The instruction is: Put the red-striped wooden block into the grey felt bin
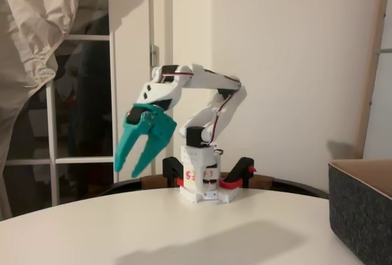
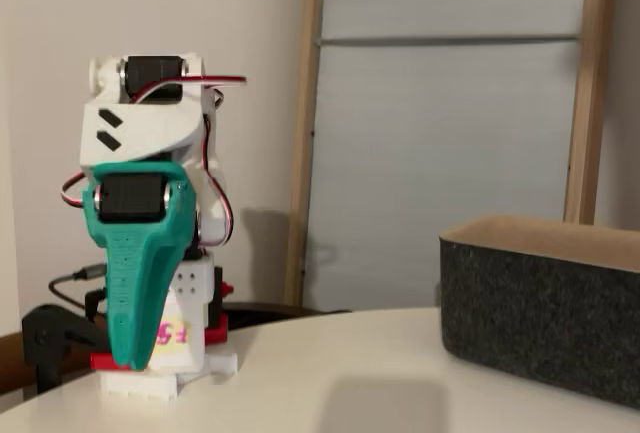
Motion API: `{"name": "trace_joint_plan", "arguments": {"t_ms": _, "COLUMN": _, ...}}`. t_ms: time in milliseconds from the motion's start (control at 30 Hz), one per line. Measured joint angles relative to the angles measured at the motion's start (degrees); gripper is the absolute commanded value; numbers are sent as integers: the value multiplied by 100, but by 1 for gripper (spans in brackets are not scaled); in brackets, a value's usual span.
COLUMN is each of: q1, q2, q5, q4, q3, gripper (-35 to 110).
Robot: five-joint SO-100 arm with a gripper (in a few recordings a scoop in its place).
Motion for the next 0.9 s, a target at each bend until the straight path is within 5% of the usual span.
{"name": "trace_joint_plan", "arguments": {"t_ms": 500, "q1": 18, "q2": 3410, "q5": 167, "q4": -193, "q3": 2118, "gripper": 9}}
{"name": "trace_joint_plan", "arguments": {"t_ms": 900, "q1": 18, "q2": 3683, "q5": -132, "q4": -193, "q3": 3384, "gripper": 4}}
